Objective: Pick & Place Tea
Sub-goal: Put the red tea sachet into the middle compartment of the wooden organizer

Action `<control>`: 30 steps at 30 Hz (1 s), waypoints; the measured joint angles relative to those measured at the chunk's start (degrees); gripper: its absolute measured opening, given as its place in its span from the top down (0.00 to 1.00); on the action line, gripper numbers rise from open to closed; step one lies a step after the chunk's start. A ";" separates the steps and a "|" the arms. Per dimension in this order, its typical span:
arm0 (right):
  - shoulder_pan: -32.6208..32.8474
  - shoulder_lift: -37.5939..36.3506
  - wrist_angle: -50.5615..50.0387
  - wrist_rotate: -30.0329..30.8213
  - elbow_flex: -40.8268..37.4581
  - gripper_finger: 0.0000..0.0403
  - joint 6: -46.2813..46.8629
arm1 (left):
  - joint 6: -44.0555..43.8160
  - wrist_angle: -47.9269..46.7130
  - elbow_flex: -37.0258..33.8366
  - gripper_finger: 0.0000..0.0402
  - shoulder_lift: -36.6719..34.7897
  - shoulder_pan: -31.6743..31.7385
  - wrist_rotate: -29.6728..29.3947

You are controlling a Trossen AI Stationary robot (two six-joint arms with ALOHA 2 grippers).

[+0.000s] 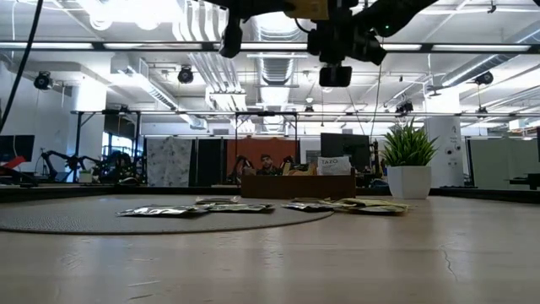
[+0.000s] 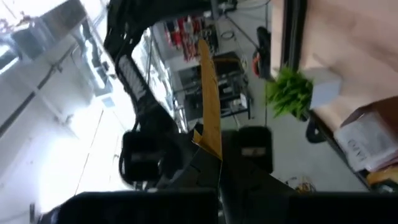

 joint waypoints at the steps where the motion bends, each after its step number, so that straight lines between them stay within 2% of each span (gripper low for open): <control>1: 0.02 0.00 0.01 -0.83 0.00 0.71 0.53 | 0.22 -0.06 0.00 1.00 0.17 -0.31 0.24; 5: 0.68 0.00 0.04 -1.50 0.00 0.68 2.18 | 1.46 0.93 0.42 1.00 0.58 -0.76 2.67; 17: 4.77 0.11 0.01 -0.74 -0.02 0.52 1.82 | 2.76 3.40 0.43 1.00 1.22 1.15 6.99; 23: 6.39 0.11 -0.02 -0.81 -0.25 0.53 0.60 | 4.61 4.04 0.42 1.00 1.22 2.27 8.52; 30: 7.34 0.11 -0.11 -2.19 -0.39 0.60 -0.64 | 4.68 4.07 0.39 1.00 1.22 3.30 9.09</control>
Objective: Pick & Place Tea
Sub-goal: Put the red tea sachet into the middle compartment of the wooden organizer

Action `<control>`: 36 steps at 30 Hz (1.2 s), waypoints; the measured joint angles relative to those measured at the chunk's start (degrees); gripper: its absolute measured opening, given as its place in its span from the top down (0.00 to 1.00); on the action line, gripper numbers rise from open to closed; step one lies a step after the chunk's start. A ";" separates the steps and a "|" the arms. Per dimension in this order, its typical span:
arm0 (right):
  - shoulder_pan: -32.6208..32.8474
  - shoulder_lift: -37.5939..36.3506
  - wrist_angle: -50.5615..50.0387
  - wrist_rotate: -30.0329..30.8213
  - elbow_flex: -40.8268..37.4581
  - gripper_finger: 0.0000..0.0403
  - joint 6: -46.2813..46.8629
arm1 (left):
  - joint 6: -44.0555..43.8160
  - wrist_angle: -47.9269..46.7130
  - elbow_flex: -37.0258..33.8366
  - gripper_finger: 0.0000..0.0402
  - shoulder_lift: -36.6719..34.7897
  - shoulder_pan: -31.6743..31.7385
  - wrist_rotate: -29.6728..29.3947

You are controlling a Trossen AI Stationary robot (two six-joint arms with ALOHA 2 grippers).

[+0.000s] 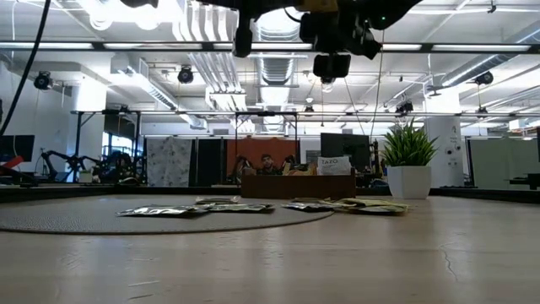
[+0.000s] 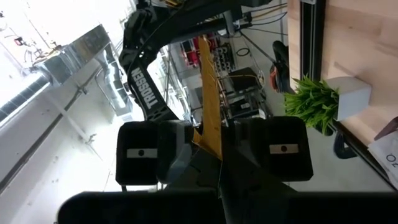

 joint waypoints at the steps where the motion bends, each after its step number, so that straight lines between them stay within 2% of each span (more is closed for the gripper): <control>1: -0.02 0.00 0.00 -0.15 0.00 0.61 -0.02 | 0.00 -0.02 -0.02 1.00 0.00 0.13 0.00; 15: -0.04 0.00 -0.04 -0.26 -0.09 0.95 -2.20 | -2.25 -0.71 -0.63 1.00 0.00 1.48 0.40; 19: -0.04 0.00 -0.07 -0.11 -0.09 0.97 -3.25 | -3.54 -0.80 -0.63 1.00 0.00 1.73 0.39; 24: -0.05 0.00 -0.08 1.05 -0.09 0.97 -4.98 | -10.61 -1.10 -0.63 0.99 0.00 1.73 -1.02; 31: -0.73 0.00 -0.04 4.97 -0.09 0.98 -7.38 | -20.73 -1.12 -0.69 0.85 -0.17 1.79 -6.04; 34: -1.63 -0.02 0.20 7.56 0.05 0.98 -7.87 | -26.43 -1.09 -0.84 0.79 -0.20 1.73 -10.81; 36: -2.55 -0.02 1.52 9.72 0.17 0.98 -8.12 | -34.12 -1.09 -1.32 0.77 -0.29 1.73 -16.43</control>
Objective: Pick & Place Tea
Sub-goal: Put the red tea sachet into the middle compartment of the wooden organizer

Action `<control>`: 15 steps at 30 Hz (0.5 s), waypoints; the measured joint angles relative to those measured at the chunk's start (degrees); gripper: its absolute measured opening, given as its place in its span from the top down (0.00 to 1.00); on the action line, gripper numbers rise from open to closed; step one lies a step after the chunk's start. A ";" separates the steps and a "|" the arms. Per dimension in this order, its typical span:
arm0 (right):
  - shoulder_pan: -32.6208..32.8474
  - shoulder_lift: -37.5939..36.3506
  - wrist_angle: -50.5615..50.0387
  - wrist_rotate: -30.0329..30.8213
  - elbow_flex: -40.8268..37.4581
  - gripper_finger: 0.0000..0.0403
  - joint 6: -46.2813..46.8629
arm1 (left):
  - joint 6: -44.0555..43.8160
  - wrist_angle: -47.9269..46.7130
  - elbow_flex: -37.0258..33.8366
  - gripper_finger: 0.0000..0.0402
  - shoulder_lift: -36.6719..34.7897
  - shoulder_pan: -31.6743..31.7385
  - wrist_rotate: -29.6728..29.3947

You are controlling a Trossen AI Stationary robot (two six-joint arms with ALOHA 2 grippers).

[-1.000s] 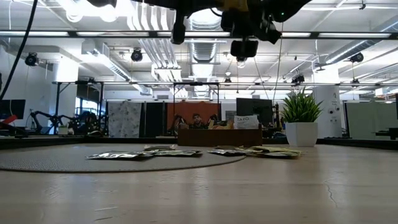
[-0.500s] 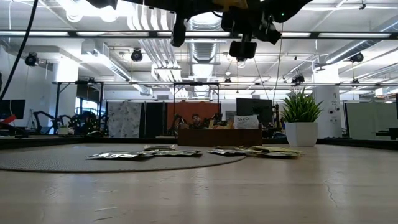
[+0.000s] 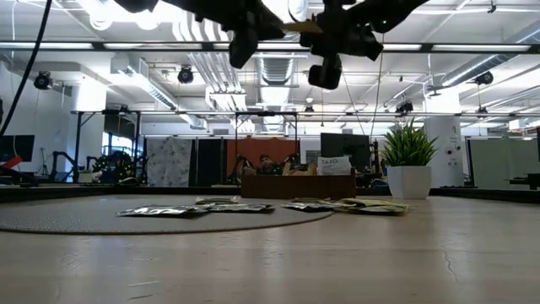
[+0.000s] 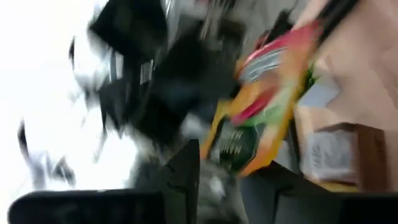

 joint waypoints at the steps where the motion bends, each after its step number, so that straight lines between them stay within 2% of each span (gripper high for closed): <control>1: -0.49 0.00 0.86 1.25 0.05 0.98 0.00 | -5.12 -0.02 -0.32 0.76 -0.14 0.15 -3.21; 5: -2.86 -0.07 3.91 9.70 0.52 0.98 -0.35 | -26.66 -0.61 -2.38 0.75 -1.68 0.80 -15.90; 7: -3.90 -0.07 4.38 15.26 1.15 0.98 -1.89 | -37.03 -0.97 -3.63 0.75 -2.82 0.98 -19.41; 9: -4.50 -0.09 4.48 21.62 1.71 0.98 -3.87 | -47.75 -1.78 -4.83 0.75 -4.42 1.61 -19.85; 11: -4.60 -0.09 4.49 27.58 2.12 0.98 -6.16 | -60.98 -4.03 -5.72 0.75 -6.63 2.89 -18.18; 12: -4.56 -0.09 4.51 30.02 2.15 0.98 -7.07 | -67.79 -6.41 -5.89 0.75 -7.87 3.95 -15.49; 15: -3.97 -0.13 5.27 35.97 2.05 0.98 -8.23 | -86.91 -15.11 -5.89 0.75 -11.08 8.76 0.55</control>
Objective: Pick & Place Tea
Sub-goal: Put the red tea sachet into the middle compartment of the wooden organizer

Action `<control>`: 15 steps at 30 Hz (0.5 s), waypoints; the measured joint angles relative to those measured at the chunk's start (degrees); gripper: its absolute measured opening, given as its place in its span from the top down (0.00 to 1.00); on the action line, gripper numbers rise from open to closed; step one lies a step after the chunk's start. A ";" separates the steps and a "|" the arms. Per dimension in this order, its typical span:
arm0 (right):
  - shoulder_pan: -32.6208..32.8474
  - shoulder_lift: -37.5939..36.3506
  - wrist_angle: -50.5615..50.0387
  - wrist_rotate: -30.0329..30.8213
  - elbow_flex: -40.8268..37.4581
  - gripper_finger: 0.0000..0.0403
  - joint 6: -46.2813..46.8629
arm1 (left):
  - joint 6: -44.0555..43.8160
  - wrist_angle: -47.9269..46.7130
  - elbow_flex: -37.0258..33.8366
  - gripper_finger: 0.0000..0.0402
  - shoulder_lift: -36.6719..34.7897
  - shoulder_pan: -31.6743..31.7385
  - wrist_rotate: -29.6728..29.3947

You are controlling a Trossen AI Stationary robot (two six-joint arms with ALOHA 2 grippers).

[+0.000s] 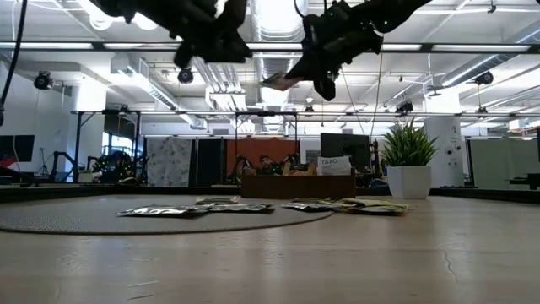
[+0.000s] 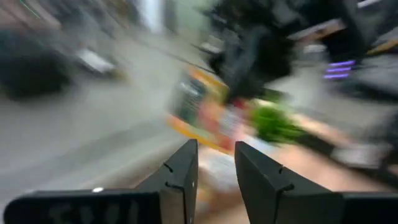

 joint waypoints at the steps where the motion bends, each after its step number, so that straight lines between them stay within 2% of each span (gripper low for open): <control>1: 0.17 -0.17 1.11 1.36 -0.20 0.98 0.05 | -4.90 -1.84 0.02 0.75 -0.52 1.94 6.07; 2: 0.46 -0.37 2.41 2.73 -0.45 0.98 0.28 | -8.44 -3.66 0.00 0.75 -0.69 3.85 11.43; 4: 1.14 -1.16 6.24 6.68 -1.15 0.98 1.22 | -11.54 -6.12 -0.01 0.75 -0.68 7.05 17.58; 9: 1.92 -5.64 14.15 18.67 -5.94 0.98 3.96 | -14.47 -6.44 -0.35 0.75 -0.80 10.82 19.71; 13: 2.64 -11.49 24.49 22.05 -13.94 0.98 7.97 | -16.59 -2.10 -0.90 0.75 -0.70 12.94 28.07; 15: 3.72 -14.01 30.28 21.61 -18.98 0.98 10.01 | -17.34 0.35 -0.90 0.75 -0.61 13.67 31.84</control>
